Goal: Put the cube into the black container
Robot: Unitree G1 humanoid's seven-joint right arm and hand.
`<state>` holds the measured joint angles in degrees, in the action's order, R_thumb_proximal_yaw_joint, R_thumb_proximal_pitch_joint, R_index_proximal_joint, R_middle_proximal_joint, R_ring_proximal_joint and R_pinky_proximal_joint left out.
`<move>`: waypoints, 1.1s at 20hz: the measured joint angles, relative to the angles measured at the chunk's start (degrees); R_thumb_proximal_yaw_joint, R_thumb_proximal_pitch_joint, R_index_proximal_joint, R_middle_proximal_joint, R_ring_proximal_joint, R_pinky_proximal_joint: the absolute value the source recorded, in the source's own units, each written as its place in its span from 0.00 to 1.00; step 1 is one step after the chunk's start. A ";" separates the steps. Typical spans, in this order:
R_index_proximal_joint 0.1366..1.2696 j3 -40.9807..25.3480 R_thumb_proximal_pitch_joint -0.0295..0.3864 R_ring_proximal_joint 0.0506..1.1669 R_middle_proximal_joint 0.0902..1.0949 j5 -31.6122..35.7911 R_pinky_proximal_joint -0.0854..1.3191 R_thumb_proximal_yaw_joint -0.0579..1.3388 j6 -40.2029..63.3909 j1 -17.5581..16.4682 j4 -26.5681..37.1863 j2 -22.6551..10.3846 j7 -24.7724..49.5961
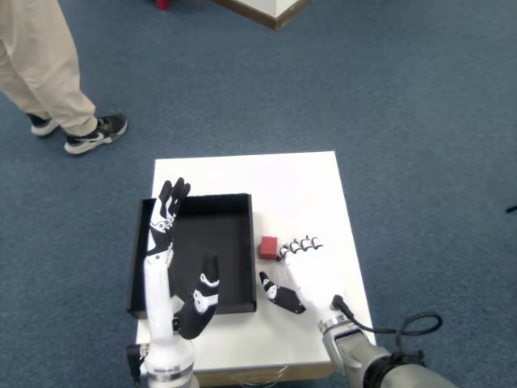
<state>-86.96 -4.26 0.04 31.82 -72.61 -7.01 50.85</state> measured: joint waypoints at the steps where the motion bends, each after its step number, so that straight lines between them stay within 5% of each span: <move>1: 0.40 0.00 0.47 0.21 0.26 0.00 0.21 0.26 0.00 0.05 0.14 0.00 0.00; 22: 0.33 0.93 0.46 0.17 0.21 1.64 0.16 0.28 -1.75 3.78 1.57 -0.71 1.81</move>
<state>-86.03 -2.62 -1.71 35.61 -71.05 -7.72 52.66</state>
